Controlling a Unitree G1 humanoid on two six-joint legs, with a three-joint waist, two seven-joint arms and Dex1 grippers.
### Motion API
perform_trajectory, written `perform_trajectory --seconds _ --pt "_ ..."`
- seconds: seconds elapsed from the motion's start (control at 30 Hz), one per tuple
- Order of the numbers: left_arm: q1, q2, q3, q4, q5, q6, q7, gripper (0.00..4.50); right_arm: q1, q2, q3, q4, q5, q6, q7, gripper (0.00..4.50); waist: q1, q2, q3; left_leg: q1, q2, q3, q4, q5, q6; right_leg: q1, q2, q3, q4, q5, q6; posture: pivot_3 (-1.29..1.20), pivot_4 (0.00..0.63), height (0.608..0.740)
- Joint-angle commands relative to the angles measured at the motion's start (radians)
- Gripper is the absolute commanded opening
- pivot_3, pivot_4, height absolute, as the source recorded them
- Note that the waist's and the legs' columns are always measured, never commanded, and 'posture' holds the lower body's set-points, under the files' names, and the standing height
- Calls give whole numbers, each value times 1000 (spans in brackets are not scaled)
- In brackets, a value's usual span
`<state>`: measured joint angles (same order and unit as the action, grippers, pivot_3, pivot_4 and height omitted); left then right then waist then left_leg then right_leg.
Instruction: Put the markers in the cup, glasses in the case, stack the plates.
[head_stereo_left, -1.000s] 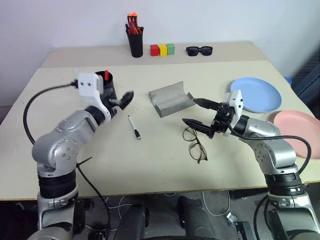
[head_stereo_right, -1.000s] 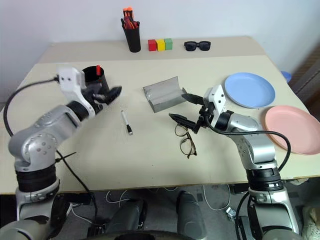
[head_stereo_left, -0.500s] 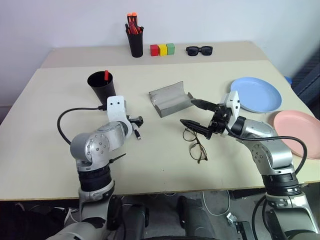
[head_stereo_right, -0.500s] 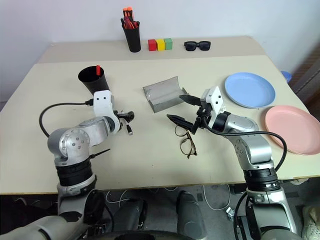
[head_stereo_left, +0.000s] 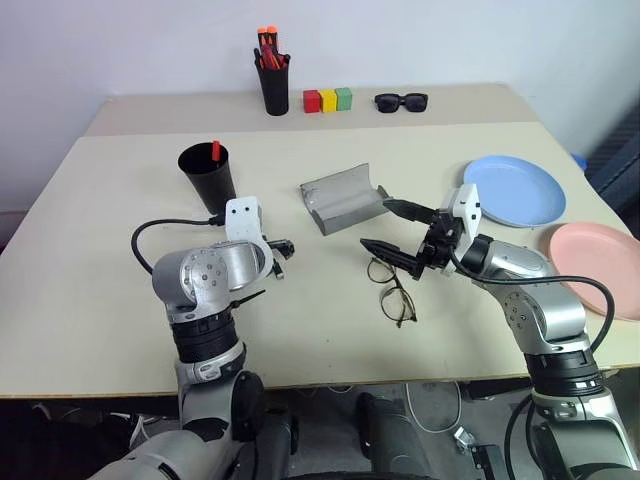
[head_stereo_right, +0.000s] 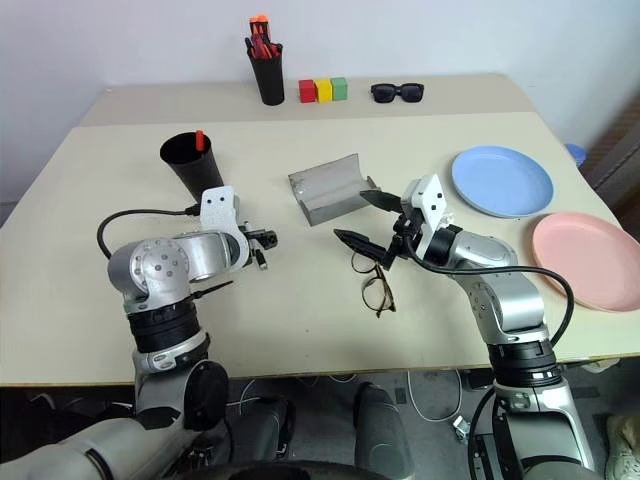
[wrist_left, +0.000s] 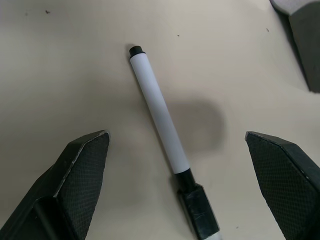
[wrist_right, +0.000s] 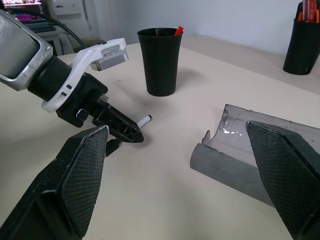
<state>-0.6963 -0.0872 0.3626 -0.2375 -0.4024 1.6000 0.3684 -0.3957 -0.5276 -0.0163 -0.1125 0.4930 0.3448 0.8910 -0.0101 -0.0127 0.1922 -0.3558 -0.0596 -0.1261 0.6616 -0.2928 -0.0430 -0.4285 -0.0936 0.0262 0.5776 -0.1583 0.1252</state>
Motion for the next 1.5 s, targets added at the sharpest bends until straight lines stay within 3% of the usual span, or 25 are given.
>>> perform_trajectory --seconds 0.03,0.27,0.57,0.7,0.83,0.93,1.1,1.33,1.5 --pt "11 4 -13 27 12 14 -22 3640 -14 7 -13 -35 5 -14 -2 4500 0 0 0 0 0 0 0 0 0 0 0 0 0 0 0 0 150 740" --pt "-5 7 -17 59 26 14 -33 47 -17 7 -10 -37 0 -18 -4 4500 2 0 0 0 -1 0 0 0 0 0 -1 0 0 0 0 0 150 740" --pt "-18 55 -39 27 49 8 -79 47 -17 10 -8 -32 -11 -28 -5 4500 0 0 0 0 -1 0 0 0 0 0 -1 0 0 0 0 0 150 740" --pt "-68 147 -101 -7 57 -145 -170 47 -12 7 -20 -25 3 -19 5 4500 -3 -1 1 -1 -1 0 0 0 -1 -1 -1 0 0 0 0 0 150 740" --pt "-112 259 -173 -1 69 -355 -299 47 -24 7 -41 -28 32 1 5 4500 -2 -1 1 -2 -1 0 0 0 -1 -1 -1 0 0 0 -1 0 150 740" --pt "-111 305 -193 26 44 -634 -483 47 -26 7 -31 -25 18 -14 3 4500 -2 -1 1 -2 -1 0 0 0 -2 -1 -1 0 -1 0 -1 0 150 740" --pt "-152 407 -192 198 113 -1067 -659 47 -30 17 -27 -28 22 -8 -1 4500 -3 -1 1 -2 0 0 0 -1 -3 -2 -1 0 -1 0 -1 0 150 740" --pt "-253 503 -93 601 148 -1474 -700 47 -33 15 -28 -23 20 -8 2 4500 -2 -1 1 -2 0 1 0 -1 -2 -2 -1 0 -1 0 -1 0 150 740" --pt "-255 503 -50 793 129 -1654 -712 47 -33 14 -26 -30 21 -2 0 4500 0 -1 1 -2 0 1 0 -1 -2 -2 -1 0 -1 1 -1 0 150 740"
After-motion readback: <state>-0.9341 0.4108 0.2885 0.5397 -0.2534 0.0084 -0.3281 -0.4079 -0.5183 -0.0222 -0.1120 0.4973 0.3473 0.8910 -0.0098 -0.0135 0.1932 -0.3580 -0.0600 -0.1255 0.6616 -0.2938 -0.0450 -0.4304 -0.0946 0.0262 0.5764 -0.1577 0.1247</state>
